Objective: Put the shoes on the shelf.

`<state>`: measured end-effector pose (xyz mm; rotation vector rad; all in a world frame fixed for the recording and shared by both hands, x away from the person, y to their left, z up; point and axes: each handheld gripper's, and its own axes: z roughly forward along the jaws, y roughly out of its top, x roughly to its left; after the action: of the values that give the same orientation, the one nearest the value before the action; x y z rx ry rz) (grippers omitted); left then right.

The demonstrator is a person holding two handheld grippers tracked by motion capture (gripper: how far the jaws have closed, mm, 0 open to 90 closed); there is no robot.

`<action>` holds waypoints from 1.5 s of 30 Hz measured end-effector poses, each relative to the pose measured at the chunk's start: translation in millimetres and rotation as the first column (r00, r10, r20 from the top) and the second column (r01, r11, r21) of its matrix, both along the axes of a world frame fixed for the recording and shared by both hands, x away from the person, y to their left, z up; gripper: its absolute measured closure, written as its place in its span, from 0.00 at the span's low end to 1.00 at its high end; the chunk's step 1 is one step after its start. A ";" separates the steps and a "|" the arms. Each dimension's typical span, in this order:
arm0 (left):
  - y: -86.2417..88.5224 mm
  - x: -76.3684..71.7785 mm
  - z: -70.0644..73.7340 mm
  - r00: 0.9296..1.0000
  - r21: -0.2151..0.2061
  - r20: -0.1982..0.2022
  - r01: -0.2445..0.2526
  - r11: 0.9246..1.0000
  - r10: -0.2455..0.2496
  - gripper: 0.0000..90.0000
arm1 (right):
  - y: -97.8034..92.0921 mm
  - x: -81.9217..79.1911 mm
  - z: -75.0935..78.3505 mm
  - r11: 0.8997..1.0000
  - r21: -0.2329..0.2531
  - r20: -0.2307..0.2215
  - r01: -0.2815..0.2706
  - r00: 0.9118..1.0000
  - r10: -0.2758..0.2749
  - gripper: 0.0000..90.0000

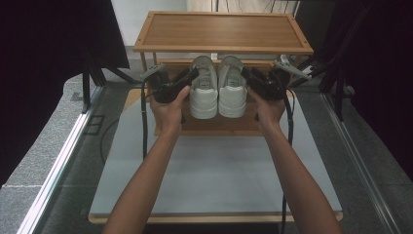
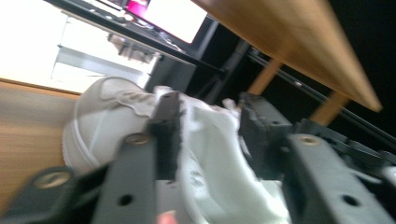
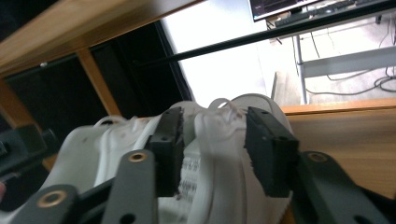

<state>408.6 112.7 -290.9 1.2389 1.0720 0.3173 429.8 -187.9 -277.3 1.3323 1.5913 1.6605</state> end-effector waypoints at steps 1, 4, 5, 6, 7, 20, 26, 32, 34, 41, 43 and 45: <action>2.2 -6.4 1.6 1.000 0.013 0.011 0.012 1.000 -0.012 0.77 | -1.4 -6.3 0.1 1.000 -0.016 0.014 -0.003 1.000 0.003 0.71; 7.3 -26.6 4.7 0.998 0.065 0.049 0.041 0.997 -0.044 0.88 | -6.5 -28.0 -1.4 0.998 -0.059 0.068 -0.034 0.997 0.038 0.84; 7.9 -35.6 5.1 0.996 0.104 0.060 0.056 0.993 -0.062 0.90 | -8.0 -33.4 -2.3 0.997 -0.065 0.075 -0.048 0.996 0.053 0.87; 8.0 -40.7 4.8 0.995 0.128 0.064 0.063 0.990 -0.072 0.93 | -9.9 -41.9 -4.2 0.995 -0.076 0.082 -0.071 0.994 0.077 0.91; 7.3 -48.6 3.6 0.994 0.161 0.067 0.073 0.984 -0.085 0.94 | -10.6 -46.9 -5.5 0.993 -0.084 0.085 -0.085 0.992 0.092 0.93; -16.3 -65.4 -33.9 0.987 0.327 -0.005 0.152 0.933 -0.160 1.00 | 7.8 -79.6 -33.6 0.924 -0.317 0.075 -0.212 0.966 0.247 0.99; -19.2 -59.5 -34.7 0.988 0.327 0.012 0.145 0.934 -0.157 1.00 | 5.2 -76.9 -37.6 0.922 -0.306 0.068 -0.236 0.961 0.268 1.00; -23.0 -49.0 -33.2 0.992 0.324 -0.009 0.120 0.938 -0.124 1.00 | 5.6 -77.7 -39.2 0.924 -0.300 0.055 -0.235 0.963 0.263 1.00; -23.3 -45.5 -33.2 0.993 0.318 -0.015 0.120 0.941 -0.121 1.00 | 5.0 -77.0 -39.7 0.924 -0.296 0.054 -0.241 0.962 0.269 0.99; -17.6 -41.2 -39.8 0.988 0.242 -0.025 0.157 0.958 -0.155 1.00 | 3.9 -75.6 -42.1 0.925 -0.276 0.050 -0.259 0.958 0.283 1.00; -16.6 -40.3 -41.7 0.988 0.235 -0.040 0.157 0.959 -0.152 1.00 | 4.4 -75.4 -41.9 0.925 -0.279 0.052 -0.258 0.958 0.283 1.00; -15.6 -40.0 -42.8 0.986 0.215 -0.045 0.164 0.963 -0.158 1.00 | 4.6 -75.0 -41.4 0.924 -0.283 0.052 -0.257 0.958 0.282 1.00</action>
<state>368.6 97.1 -333.7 1.5214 0.9715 0.2989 354.8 -183.3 -318.7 0.9173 1.9356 1.5543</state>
